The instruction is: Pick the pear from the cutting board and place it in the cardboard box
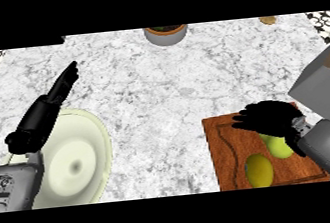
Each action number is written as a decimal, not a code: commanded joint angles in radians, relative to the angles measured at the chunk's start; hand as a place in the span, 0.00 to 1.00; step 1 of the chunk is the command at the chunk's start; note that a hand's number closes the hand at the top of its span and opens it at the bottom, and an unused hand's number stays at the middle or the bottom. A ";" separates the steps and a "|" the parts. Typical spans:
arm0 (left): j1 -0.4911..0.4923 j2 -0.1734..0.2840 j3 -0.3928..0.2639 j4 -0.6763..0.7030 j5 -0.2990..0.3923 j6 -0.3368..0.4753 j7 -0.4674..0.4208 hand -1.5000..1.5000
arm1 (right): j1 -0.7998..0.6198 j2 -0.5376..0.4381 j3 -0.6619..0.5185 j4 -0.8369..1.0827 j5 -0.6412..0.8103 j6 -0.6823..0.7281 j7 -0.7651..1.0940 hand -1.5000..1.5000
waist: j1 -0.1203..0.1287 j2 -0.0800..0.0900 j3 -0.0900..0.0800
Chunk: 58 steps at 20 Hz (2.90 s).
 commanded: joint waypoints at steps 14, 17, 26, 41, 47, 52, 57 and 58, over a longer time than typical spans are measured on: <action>0.036 -0.060 0.001 -0.031 -0.059 -0.006 0.000 0.50 | 0.038 0.081 -0.033 0.170 0.129 -0.243 -0.238 1.00 | 0.001 0.000 0.000; -0.017 -0.030 0.047 0.004 -0.031 -0.042 0.004 0.50 | -0.010 0.080 -0.086 0.268 0.137 -0.341 -0.328 1.00 | 0.002 0.001 0.000; 0.065 -0.041 0.040 -0.040 -0.045 -0.033 -0.011 0.50 | 0.108 0.305 -0.303 0.128 0.005 -0.405 -0.018 1.00 | -0.023 -0.008 0.000; 0.088 -0.044 0.053 -0.067 -0.040 -0.045 0.000 0.50 | 0.310 0.407 -0.466 -0.644 -0.042 -0.426 0.404 1.00 | -0.028 -0.011 -0.001; 0.054 -0.047 0.052 -0.070 -0.035 -0.052 0.030 0.50 | 0.220 0.456 -0.727 -0.678 -0.160 -0.416 0.574 1.00 | -0.019 -0.004 0.000; 0.085 -0.066 0.033 -0.103 -0.063 -0.036 0.018 0.50 | 0.109 0.363 -0.940 -0.609 -0.258 -0.371 0.621 1.00 | -0.004 -0.002 0.000; 0.027 -0.074 0.036 -0.056 -0.076 -0.035 0.025 0.50 | -0.007 0.235 -1.070 -0.341 -0.323 -0.381 0.565 1.00 | 0.001 0.002 0.000; 0.031 -0.088 0.025 -0.037 -0.093 -0.028 -0.004 0.50 | -0.012 0.232 -1.025 -0.317 -0.247 -0.438 0.566 1.00 | 0.002 0.002 0.000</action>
